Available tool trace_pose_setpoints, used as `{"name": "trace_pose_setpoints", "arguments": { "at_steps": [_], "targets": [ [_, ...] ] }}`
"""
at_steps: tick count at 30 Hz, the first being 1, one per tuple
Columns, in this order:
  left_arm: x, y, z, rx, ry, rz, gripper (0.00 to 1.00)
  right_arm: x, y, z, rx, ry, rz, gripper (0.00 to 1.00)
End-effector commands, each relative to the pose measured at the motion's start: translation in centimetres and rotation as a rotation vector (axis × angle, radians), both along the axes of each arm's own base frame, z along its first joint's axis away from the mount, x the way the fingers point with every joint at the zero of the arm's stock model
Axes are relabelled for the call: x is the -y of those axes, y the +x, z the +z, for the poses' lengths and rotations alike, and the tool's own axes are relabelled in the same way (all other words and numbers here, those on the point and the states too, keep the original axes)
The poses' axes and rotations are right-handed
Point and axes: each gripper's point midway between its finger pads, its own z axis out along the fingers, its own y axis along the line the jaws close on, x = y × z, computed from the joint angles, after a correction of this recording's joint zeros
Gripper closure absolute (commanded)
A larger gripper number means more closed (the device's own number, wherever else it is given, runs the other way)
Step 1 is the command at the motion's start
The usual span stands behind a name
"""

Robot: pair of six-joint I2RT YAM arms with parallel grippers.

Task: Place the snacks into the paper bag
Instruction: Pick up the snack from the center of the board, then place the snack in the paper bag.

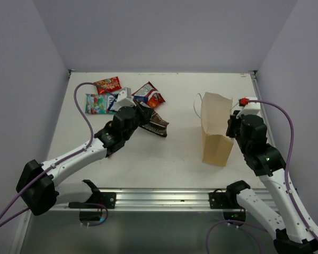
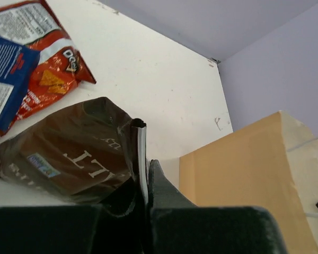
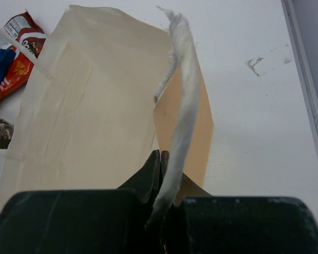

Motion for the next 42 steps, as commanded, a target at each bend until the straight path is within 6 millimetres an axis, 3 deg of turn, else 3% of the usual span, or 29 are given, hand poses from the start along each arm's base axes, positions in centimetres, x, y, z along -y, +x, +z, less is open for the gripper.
{"name": "trace_pose_setpoints", "arguments": {
  "at_steps": [1, 3, 6, 7, 9, 10, 12, 14, 15, 16, 18, 20, 23, 24, 27, 35, 42],
  "targets": [
    [-0.2, -0.6, 4.8, 0.061, 0.151, -0.08, 1.0, -1.3, 0.1, 2.0, 0.056, 0.019, 0.087, 1.0],
    [-0.1, -0.9, 7.5, 0.077, 0.188, -0.117, 1.0, -1.8, 0.0, 2.2, 0.059, 0.021, 0.119, 1.0],
    [0.1, -1.7, 9.6, 0.078, 0.225, -0.167, 1.0, -2.6, 0.0, 2.6, 0.065, 0.025, 0.169, 1.0],
    [0.1, -1.7, 12.0, 0.115, 0.22, -0.177, 1.0, -2.8, -0.1, 2.6, 0.066, 0.027, 0.184, 1.0],
    [0.1, -2.4, 13.0, 0.108, 0.238, -0.212, 1.0, -3.6, -0.2, 2.8, 0.066, 0.034, 0.232, 1.0],
    [0.2, -2.6, 15.4, 0.142, 0.225, -0.221, 1.0, -3.9, -0.2, 2.9, 0.07, 0.038, 0.251, 1.0],
    [0.5, -3.3, 16.4, 0.144, 0.237, -0.271, 1.0, -4.6, -0.3, 2.9, 0.067, 0.043, 0.291, 1.0],
    [0.7, -4.0, 19.4, 0.186, 0.21, -0.302, 1.0, -4.9, -0.3, 3.1, 0.069, 0.044, 0.311, 1.0],
    [1.3, -4.3, 19.4, 0.176, 0.219, -0.345, 1.0, -5.2, -0.4, 3.1, 0.067, 0.046, 0.325, 1.0],
    [1.3, -4.8, 21.6, 0.213, 0.195, -0.357, 1.0, -5.3, -0.3, 3.2, 0.067, 0.046, 0.333, 1.0],
    [2.0, -5.3, 22.3, 0.217, 0.19, -0.406, 1.0, -5.8, -0.4, 3.3, 0.07, 0.049, 0.36, 1.0],
    [2.0, -6.0, 25.3, 0.269, 0.159, -0.43, 1.0, -6.0, -0.3, 3.4, 0.071, 0.051, 0.372, 1.0],
    [2.7, -6.8, 27.0, 0.297, 0.132, -0.483, 1.0, -6.1, -0.2, 3.2, 0.062, 0.048, 0.378, 1.0],
    [2.7, -7.2, 28.7, 0.335, 0.108, -0.492, 1.0, -6.1, -0.1, 3.1, 0.061, 0.048, 0.377, 1.0],
    [3.2, -8.3, 31.2, 0.395, 0.055, -0.542, 1.0, -6.3, 0.0, 3.0, 0.054, 0.048, 0.385, 1.0],
    [4.6, -10.6, 35.6, 0.523, -0.084, -0.664, 1.0, -6.9, 0.3, 2.7, 0.04, 0.056, 0.407, 1.0],
    [7.9, -11.6, 36.4, 0.524, -0.165, -0.843, 1.0, -6.9, 0.4, 2.7, 0.041, 0.057, 0.404, 1.0]
  ]
}}
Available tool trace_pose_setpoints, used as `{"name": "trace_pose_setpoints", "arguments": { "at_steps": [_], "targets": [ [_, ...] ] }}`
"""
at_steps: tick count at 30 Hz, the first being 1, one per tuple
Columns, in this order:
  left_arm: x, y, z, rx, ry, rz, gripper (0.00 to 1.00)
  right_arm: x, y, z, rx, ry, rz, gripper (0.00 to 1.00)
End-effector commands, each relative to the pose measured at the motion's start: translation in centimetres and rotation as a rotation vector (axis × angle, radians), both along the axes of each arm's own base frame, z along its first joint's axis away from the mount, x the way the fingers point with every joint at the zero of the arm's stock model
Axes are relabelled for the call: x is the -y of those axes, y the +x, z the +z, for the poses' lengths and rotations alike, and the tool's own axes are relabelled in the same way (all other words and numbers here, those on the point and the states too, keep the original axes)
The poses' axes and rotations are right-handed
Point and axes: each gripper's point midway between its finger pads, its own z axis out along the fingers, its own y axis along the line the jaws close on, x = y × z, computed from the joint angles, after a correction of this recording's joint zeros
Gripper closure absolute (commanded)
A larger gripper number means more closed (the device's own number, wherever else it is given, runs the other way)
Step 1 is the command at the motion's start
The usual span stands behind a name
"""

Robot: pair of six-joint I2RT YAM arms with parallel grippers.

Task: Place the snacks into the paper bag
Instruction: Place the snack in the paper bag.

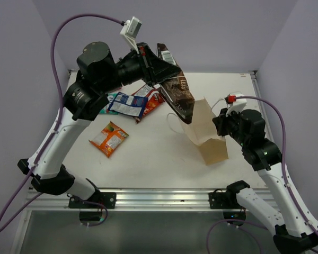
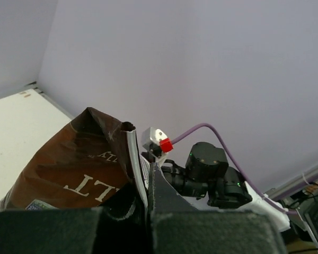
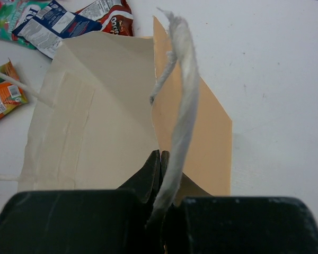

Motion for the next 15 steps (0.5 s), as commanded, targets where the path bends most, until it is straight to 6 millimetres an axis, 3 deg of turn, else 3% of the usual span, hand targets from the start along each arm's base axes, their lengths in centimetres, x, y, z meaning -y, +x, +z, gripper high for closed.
{"name": "trace_pose_setpoints", "arguments": {
  "at_steps": [1, 4, 9, 10, 15],
  "targets": [
    [0.7, -2.7, 5.2, 0.109, -0.128, -0.15, 1.0, -0.6, 0.2, 1.8, 0.047, 0.018, 0.031, 1.0],
    [1.1, -2.6, 6.0, 0.119, -0.138, -0.163, 1.0, -0.6, 0.2, 1.8, 0.047, 0.018, 0.029, 1.0],
    [1.3, -2.6, 5.4, 0.105, -0.143, -0.177, 1.0, -0.4, 0.3, 1.7, 0.046, 0.017, 0.018, 1.0],
    [2.0, -2.1, 3.6, 0.067, -0.123, -0.187, 1.0, -0.3, 0.3, 1.7, 0.047, 0.017, 0.015, 1.0],
    [3.9, -1.9, 0.3, -0.015, -0.105, -0.262, 1.0, -0.4, 0.4, 1.6, 0.044, 0.018, 0.014, 1.0]
  ]
}}
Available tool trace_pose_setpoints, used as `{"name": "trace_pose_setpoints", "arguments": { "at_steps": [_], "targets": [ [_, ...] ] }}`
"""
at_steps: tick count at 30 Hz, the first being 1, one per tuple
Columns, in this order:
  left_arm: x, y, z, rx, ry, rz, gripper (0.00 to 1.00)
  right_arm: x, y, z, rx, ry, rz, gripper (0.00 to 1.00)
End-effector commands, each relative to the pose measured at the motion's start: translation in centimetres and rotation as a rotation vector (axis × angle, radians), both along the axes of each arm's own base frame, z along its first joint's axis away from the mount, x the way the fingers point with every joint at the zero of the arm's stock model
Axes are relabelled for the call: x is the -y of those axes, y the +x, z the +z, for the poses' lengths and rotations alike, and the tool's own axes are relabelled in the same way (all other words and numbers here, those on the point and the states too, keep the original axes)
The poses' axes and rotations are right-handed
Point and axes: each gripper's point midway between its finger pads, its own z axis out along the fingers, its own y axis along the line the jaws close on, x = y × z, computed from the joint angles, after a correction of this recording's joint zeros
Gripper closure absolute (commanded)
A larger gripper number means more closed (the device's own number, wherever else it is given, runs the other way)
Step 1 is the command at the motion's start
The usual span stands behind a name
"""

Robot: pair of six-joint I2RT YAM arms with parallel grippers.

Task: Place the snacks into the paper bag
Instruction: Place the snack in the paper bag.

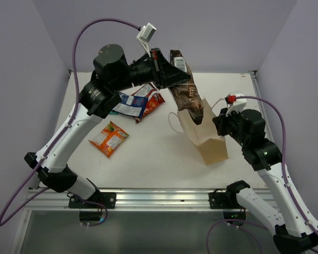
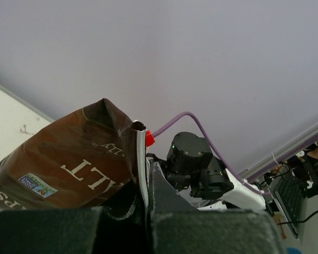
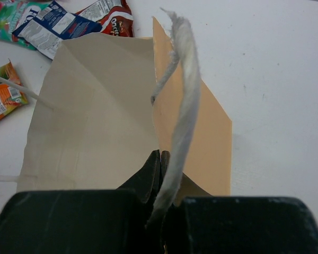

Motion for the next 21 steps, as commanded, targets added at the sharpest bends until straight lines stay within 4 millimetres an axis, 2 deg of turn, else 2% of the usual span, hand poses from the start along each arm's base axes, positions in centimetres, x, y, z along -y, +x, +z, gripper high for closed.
{"name": "trace_pose_setpoints", "arguments": {
  "at_steps": [1, 7, 8, 9, 11, 12, 15, 20, 21],
  "targets": [
    [1.3, -1.5, 0.0, 0.003, -0.05, -0.104, 1.0, -0.3, 0.3, 1.5, 0.04, 0.018, 0.013, 1.0],
    [3.2, -1.9, -3.5, -0.067, -0.009, -0.146, 1.0, -0.3, 0.4, 1.5, 0.043, 0.016, 0.007, 1.0],
    [3.2, -1.8, -3.8, -0.071, -0.009, -0.134, 1.0, -0.2, 0.4, 1.6, 0.044, 0.017, 0.006, 1.0],
    [3.4, -1.6, -4.9, -0.09, 0.007, -0.129, 1.0, -0.2, 0.3, 1.5, 0.042, 0.017, 0.007, 1.0],
    [3.3, -1.5, -5.3, -0.094, 0.001, -0.109, 1.0, -0.3, 0.3, 1.5, 0.045, 0.018, 0.007, 1.0],
    [3.4, -1.2, -6.5, -0.116, 0.014, -0.101, 1.0, -0.2, 0.4, 1.5, 0.045, 0.018, 0.005, 1.0],
    [3.6, -0.9, -7.6, -0.13, 0.018, -0.09, 1.0, -0.2, 0.3, 1.4, 0.041, 0.02, 0.004, 1.0],
    [3.9, -0.5, -7.8, -0.127, 0.027, -0.083, 1.0, 0.2, 0.3, 1.6, 0.049, 0.016, -0.014, 1.0],
    [3.6, -0.3, -6.8, -0.108, 0.02, -0.065, 1.0, 0.2, 0.3, 1.6, 0.051, 0.016, -0.016, 1.0]
  ]
}}
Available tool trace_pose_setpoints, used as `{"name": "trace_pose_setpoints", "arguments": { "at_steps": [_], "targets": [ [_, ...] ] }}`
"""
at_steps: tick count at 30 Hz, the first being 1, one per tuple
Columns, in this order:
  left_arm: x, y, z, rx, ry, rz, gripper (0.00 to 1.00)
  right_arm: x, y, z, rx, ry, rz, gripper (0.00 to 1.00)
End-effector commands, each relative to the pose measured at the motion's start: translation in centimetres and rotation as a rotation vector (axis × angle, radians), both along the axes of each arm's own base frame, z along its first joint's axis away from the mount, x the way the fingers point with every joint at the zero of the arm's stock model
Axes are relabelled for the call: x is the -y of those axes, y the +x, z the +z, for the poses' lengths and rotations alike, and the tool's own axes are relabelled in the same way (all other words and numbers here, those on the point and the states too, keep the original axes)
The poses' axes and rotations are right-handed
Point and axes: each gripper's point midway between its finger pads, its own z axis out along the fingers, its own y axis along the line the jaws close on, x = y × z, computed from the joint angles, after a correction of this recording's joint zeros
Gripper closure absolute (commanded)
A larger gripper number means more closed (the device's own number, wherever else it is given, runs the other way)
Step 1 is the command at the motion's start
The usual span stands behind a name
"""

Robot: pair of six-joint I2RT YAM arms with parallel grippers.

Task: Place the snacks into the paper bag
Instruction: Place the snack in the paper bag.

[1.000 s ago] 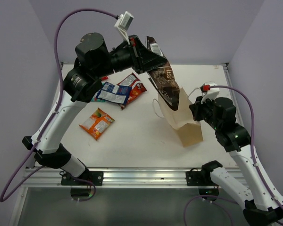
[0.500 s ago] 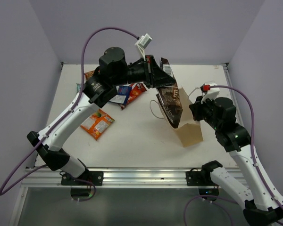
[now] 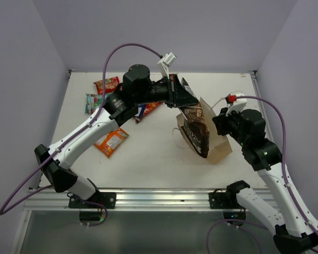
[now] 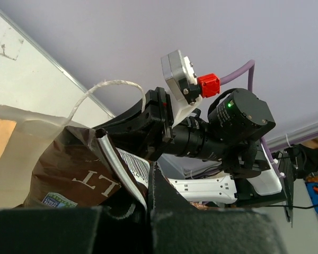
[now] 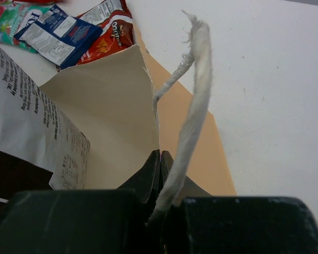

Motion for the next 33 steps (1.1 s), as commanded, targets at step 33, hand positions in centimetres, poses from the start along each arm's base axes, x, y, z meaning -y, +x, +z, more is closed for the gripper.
{"name": "trace_pose_setpoints", "arguments": {
  "at_steps": [33],
  "targets": [
    [-1.0, -0.4, -3.6, -0.112, -0.029, 0.076, 1.0, 1.3, 0.3, 1.5, 0.059, 0.015, -0.081, 1.0]
  ]
}}
